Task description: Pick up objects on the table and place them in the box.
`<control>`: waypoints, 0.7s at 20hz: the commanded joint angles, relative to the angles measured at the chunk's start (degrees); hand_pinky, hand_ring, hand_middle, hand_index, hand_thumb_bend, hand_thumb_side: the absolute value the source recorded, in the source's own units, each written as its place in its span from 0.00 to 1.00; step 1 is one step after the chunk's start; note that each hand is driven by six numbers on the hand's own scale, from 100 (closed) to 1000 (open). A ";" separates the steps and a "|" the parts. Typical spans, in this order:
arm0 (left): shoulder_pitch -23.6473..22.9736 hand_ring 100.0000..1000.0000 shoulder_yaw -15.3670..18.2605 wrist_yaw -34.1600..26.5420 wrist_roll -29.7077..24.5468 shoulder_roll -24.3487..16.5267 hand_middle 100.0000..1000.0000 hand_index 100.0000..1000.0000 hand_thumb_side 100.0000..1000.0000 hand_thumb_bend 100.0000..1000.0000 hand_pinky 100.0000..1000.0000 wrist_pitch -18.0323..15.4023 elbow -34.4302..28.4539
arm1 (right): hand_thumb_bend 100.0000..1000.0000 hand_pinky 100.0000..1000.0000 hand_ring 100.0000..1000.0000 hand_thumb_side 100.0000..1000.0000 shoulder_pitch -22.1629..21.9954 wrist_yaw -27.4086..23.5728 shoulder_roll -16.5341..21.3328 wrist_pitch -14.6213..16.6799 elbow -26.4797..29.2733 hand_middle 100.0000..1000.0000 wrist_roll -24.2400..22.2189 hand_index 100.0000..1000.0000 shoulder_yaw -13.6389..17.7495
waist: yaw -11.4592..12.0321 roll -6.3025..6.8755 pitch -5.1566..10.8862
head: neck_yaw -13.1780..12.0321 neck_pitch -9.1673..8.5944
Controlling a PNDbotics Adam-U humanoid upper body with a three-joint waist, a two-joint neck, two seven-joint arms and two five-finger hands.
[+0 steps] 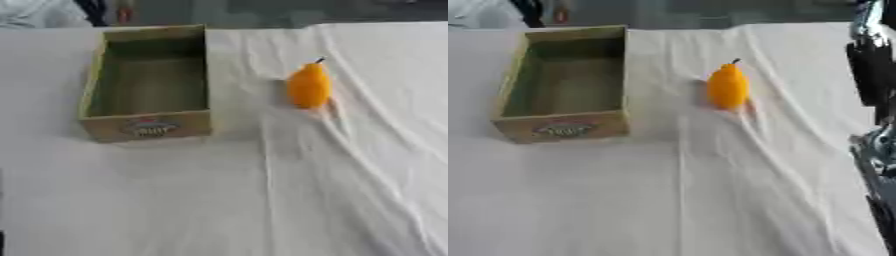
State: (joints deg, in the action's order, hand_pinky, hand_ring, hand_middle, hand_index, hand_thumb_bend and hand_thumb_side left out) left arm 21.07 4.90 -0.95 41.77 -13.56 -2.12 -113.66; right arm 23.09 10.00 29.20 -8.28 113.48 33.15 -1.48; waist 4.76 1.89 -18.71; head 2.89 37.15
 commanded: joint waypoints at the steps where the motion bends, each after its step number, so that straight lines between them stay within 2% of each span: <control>1: 0.35 0.67 0.24 -0.06 -0.33 -1.01 0.61 0.85 0.91 0.00 0.61 -0.02 -0.93 | 0.00 0.75 0.77 0.88 3.26 3.40 5.26 -3.18 1.12 0.65 -4.05 0.84 -0.75 | 0.16 -0.20 1.40 | 0.16 -0.40; 4: 0.14 0.67 0.11 -0.08 -0.48 -1.14 0.61 0.85 0.91 0.00 0.61 0.07 -0.93 | 0.00 0.76 0.80 1.00 7.88 9.56 10.03 -7.41 1.12 0.72 -12.36 0.89 -2.39 | 0.37 -0.37 1.69 | 0.41 -0.35; 9: -0.11 0.67 -0.16 -0.14 -0.78 -1.34 0.61 0.85 0.91 0.00 0.61 0.20 -0.93 | 0.00 0.78 0.83 1.00 16.65 19.65 17.12 -13.63 1.12 0.77 -32.44 0.91 -6.56 | 0.71 -0.63 2.20 | 1.03 0.03; 14: -0.34 0.67 -0.34 -0.18 -1.01 -1.56 0.61 0.85 0.91 0.00 0.61 0.33 -0.93 | 0.03 0.79 0.86 1.00 23.82 26.40 20.71 -17.18 1.11 0.81 -50.35 0.91 -9.76 | 0.97 -0.79 2.61 | 1.30 0.34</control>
State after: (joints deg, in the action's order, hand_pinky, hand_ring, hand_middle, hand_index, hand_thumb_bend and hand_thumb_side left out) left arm 20.54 4.66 -0.95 41.05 -13.61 -1.75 -113.66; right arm 45.77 34.50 47.33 -24.73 113.49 -13.22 -11.02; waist 5.67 1.21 -17.46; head 4.03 37.25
